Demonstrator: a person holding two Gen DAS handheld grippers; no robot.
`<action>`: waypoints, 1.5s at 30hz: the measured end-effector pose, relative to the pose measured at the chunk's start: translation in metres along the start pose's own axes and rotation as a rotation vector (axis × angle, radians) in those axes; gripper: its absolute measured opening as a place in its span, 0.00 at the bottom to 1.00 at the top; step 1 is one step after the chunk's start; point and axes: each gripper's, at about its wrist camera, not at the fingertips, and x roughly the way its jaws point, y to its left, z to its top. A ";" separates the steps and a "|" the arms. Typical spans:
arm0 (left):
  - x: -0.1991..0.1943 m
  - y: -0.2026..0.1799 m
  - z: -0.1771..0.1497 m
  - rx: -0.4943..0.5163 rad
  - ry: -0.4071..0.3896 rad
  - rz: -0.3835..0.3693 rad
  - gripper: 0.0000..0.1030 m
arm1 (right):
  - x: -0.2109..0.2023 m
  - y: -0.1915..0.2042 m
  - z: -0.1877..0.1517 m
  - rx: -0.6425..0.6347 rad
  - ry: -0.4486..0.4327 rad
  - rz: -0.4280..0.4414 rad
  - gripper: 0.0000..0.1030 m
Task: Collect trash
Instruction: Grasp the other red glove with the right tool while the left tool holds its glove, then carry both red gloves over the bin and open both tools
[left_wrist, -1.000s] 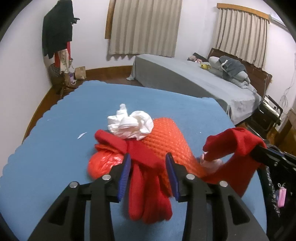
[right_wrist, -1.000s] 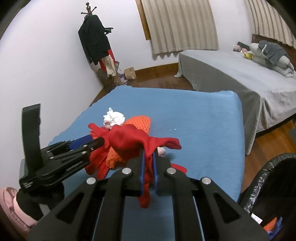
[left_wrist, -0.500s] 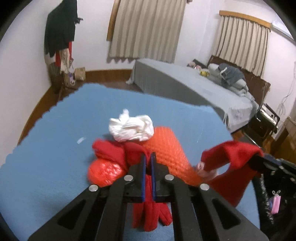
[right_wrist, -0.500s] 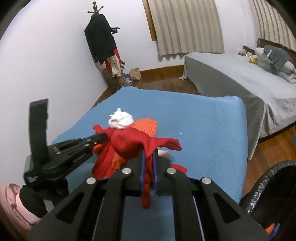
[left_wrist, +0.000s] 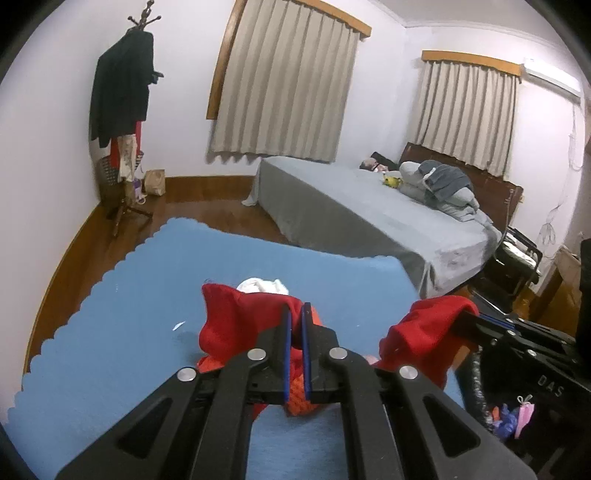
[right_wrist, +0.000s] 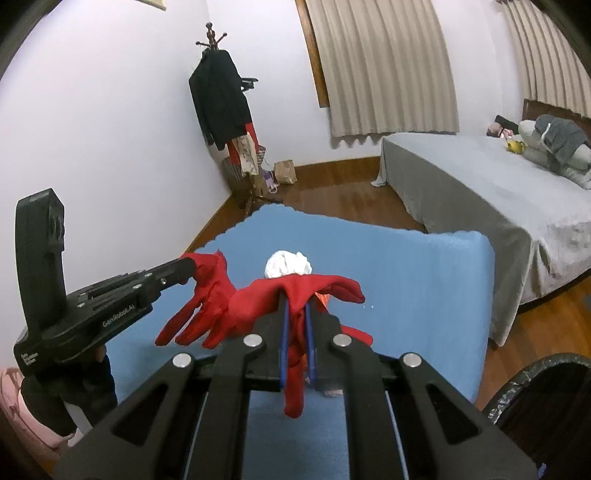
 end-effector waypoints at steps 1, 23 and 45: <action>-0.002 -0.002 0.002 0.002 -0.004 -0.004 0.05 | -0.003 -0.001 0.002 0.001 -0.006 0.001 0.07; -0.026 -0.076 0.014 0.061 -0.050 -0.139 0.05 | -0.080 -0.030 0.006 0.020 -0.097 -0.116 0.07; -0.021 -0.182 -0.007 0.178 0.002 -0.348 0.05 | -0.160 -0.099 -0.033 0.133 -0.121 -0.340 0.07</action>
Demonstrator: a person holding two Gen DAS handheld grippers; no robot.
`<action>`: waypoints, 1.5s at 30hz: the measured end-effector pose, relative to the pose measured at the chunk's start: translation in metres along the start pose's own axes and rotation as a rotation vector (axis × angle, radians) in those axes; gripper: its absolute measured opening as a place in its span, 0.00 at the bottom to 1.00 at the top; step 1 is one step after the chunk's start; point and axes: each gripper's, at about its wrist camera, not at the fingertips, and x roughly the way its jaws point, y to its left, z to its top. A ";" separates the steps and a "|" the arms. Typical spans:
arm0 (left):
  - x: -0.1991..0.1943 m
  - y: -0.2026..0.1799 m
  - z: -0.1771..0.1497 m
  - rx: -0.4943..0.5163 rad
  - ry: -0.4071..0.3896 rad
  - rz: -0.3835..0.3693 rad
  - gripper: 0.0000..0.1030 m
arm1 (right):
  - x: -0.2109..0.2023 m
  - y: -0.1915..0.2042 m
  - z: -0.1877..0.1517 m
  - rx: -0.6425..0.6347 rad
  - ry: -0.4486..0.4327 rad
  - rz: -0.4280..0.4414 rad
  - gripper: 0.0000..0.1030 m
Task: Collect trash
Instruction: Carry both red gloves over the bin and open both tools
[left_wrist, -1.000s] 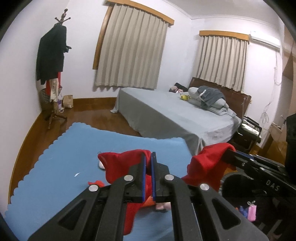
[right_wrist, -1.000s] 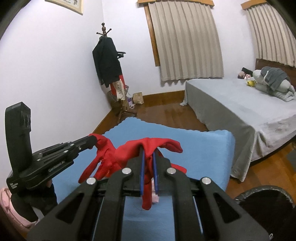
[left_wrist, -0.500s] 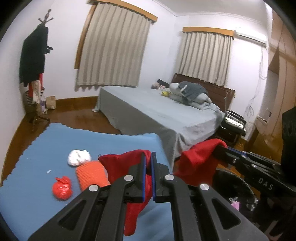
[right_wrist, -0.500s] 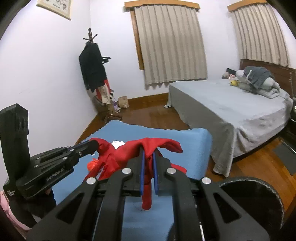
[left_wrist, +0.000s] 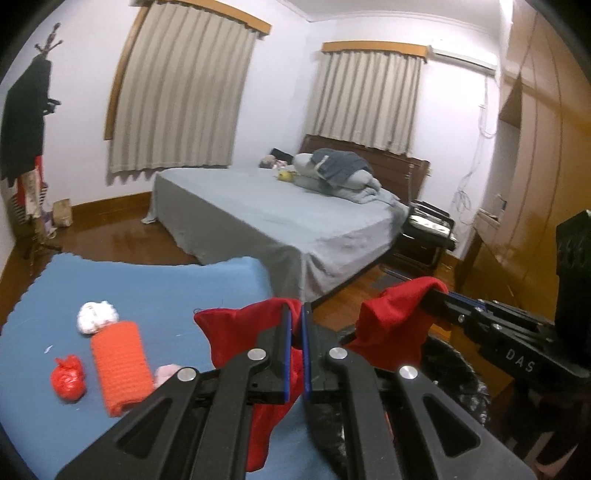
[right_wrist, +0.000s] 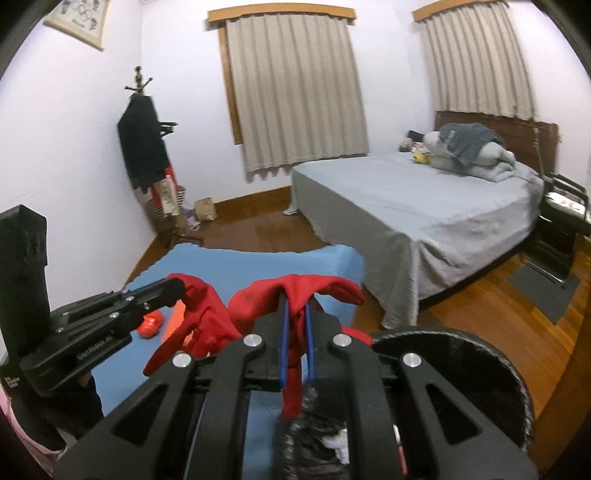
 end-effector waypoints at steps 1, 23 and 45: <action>0.003 -0.005 0.000 0.005 0.002 -0.011 0.05 | -0.003 -0.006 -0.002 0.007 0.000 -0.014 0.07; 0.077 -0.106 -0.013 0.113 0.135 -0.223 0.05 | -0.033 -0.104 -0.053 0.119 0.055 -0.231 0.07; 0.088 -0.102 -0.020 0.110 0.203 -0.209 0.42 | -0.039 -0.117 -0.066 0.176 0.068 -0.289 0.63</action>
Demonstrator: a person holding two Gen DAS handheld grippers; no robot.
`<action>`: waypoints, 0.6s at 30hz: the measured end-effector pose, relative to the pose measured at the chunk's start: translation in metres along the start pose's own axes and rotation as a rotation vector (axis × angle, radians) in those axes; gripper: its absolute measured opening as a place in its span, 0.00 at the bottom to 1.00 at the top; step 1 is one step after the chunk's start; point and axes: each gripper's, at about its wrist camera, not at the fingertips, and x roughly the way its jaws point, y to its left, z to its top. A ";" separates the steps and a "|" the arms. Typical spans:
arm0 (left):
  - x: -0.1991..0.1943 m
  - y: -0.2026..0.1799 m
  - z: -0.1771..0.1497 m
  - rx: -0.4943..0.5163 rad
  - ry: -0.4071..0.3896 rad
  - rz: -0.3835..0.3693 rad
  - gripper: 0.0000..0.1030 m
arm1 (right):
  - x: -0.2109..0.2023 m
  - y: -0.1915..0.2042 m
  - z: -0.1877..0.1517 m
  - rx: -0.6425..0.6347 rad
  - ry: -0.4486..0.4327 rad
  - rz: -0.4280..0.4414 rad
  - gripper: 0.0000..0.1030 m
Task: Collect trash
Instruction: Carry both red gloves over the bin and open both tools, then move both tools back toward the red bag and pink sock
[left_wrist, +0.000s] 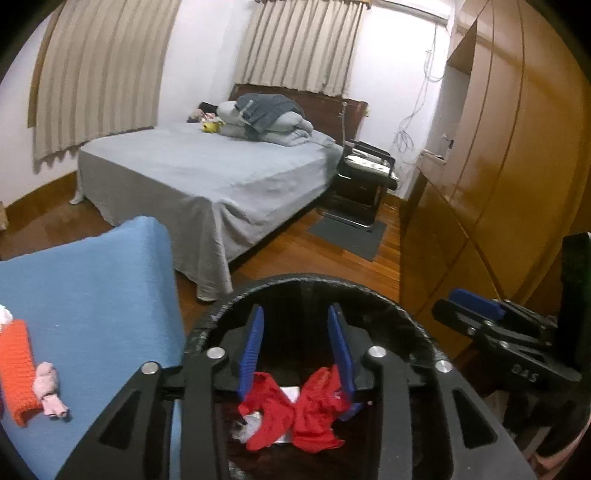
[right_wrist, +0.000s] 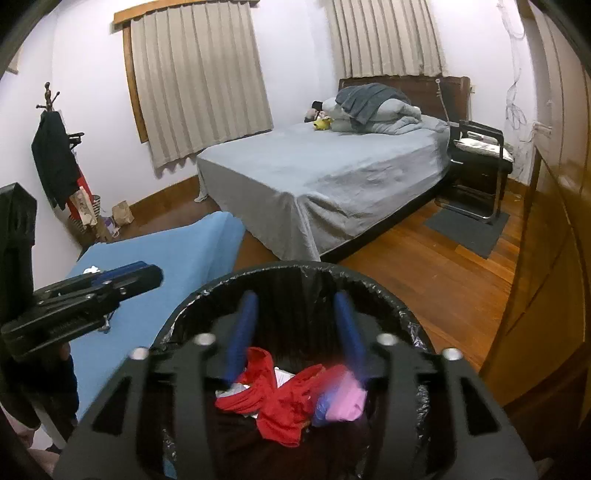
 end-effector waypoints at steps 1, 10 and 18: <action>-0.004 0.003 0.000 -0.001 -0.015 0.021 0.46 | -0.001 0.001 0.000 -0.001 -0.006 -0.006 0.68; -0.048 0.048 -0.003 -0.043 -0.100 0.210 0.86 | 0.002 0.022 0.007 -0.005 -0.021 0.016 0.94; -0.090 0.102 -0.022 -0.097 -0.118 0.369 0.94 | 0.021 0.074 0.011 -0.041 -0.005 0.101 0.95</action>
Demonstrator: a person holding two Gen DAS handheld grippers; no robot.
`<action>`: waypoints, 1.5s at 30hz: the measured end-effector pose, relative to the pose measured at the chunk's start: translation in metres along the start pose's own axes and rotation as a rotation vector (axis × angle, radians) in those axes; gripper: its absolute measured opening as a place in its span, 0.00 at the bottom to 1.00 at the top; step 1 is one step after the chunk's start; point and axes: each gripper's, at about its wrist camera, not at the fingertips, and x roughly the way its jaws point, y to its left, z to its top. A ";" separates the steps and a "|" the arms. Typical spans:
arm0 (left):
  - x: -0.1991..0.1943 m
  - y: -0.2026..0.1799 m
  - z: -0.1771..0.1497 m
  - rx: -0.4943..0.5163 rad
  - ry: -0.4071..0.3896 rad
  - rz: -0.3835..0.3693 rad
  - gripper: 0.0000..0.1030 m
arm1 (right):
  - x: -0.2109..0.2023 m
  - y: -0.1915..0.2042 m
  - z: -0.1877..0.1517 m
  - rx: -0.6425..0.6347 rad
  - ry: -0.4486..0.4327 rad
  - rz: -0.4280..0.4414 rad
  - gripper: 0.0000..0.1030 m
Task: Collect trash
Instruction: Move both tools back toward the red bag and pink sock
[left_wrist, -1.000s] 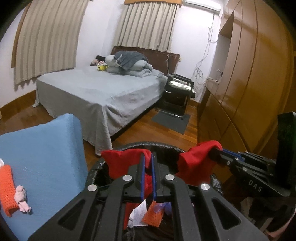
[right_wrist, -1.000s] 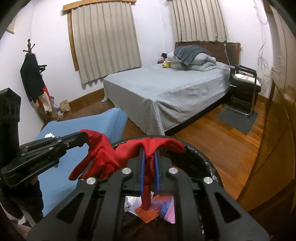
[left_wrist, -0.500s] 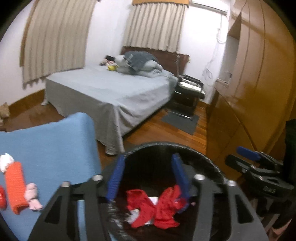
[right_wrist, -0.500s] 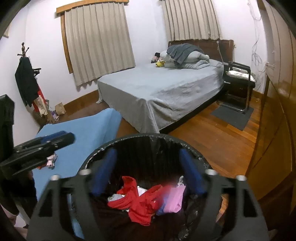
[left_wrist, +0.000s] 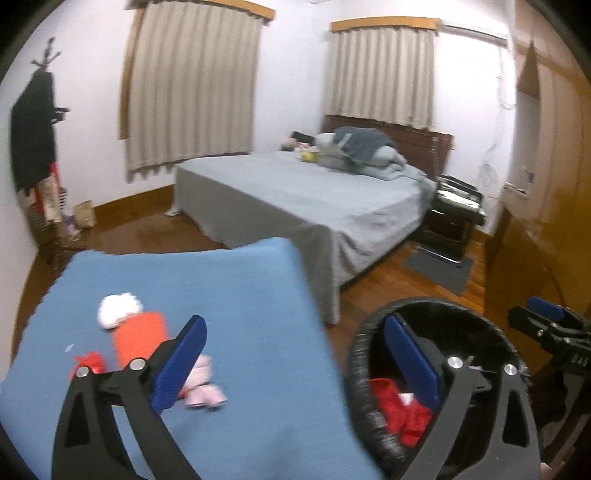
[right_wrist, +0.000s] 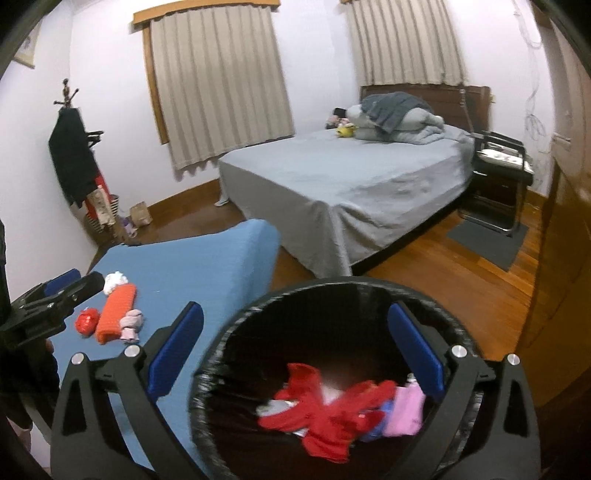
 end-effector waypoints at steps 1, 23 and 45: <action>-0.002 0.009 -0.001 -0.009 0.000 0.018 0.94 | 0.004 0.008 0.001 -0.003 0.003 0.015 0.95; -0.011 0.181 -0.056 -0.159 0.059 0.335 0.94 | 0.110 0.170 -0.010 -0.173 0.104 0.190 0.94; 0.054 0.239 -0.084 -0.245 0.190 0.325 0.78 | 0.182 0.230 -0.040 -0.256 0.224 0.240 0.94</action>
